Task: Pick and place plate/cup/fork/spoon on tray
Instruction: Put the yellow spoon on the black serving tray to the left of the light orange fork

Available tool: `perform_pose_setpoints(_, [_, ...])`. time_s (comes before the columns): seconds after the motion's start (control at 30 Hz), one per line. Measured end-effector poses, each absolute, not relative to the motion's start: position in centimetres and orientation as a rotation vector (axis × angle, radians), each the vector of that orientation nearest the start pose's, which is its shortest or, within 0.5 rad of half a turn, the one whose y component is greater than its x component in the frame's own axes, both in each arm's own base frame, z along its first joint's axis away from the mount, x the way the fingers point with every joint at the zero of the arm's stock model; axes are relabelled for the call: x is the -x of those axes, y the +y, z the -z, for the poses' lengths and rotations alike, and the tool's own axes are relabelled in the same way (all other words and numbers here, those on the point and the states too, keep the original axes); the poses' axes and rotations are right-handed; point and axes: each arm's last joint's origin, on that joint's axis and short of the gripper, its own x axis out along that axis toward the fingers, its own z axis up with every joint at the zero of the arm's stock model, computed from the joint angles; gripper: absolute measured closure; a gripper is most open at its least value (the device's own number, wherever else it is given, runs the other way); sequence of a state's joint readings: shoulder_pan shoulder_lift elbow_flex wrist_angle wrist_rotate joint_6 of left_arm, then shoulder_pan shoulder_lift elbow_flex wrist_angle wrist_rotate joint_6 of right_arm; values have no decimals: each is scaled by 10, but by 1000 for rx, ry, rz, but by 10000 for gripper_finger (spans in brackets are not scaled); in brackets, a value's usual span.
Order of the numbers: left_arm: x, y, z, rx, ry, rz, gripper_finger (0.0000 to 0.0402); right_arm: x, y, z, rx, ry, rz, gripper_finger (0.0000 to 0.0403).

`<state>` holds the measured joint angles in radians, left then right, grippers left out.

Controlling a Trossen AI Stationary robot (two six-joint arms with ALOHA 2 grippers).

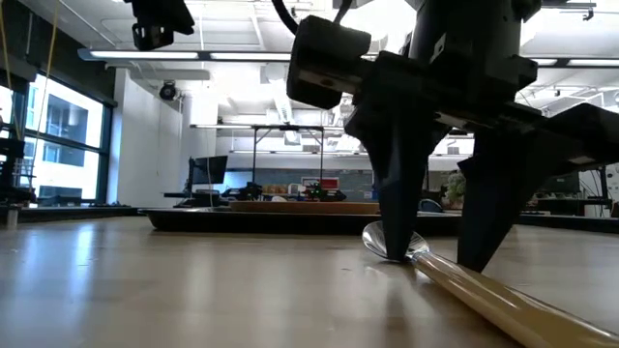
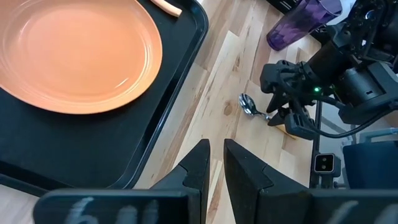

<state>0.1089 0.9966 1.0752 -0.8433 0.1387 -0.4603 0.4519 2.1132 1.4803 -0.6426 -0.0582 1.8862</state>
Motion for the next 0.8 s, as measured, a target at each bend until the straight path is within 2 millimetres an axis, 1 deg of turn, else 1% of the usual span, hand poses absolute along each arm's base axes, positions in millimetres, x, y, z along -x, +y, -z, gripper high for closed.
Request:
perform_pose_setpoints(0.13, [-185, 16, -337, 531, 754, -147, 364, -378, 182, -141, -1348, 1187, 825, 236])
perform_pose_setpoints(0.23, [-185, 16, -337, 531, 754, -147, 364, -378, 177, -140, -1371, 1223, 856, 236])
perform_pose_setpoints(0.47, [-185, 16, -337, 496, 756, -133, 364, -380, 168, -139, -1400, 1230, 896, 238])
perform_pose_setpoints(0.57, [-185, 16, -337, 488, 756, -130, 364, -380, 165, -139, -1407, 1237, 916, 253])
perform_pose_setpoints(0.8, [-185, 16, -337, 471, 756, -122, 364, -380, 162, -138, -1425, 1239, 946, 310])
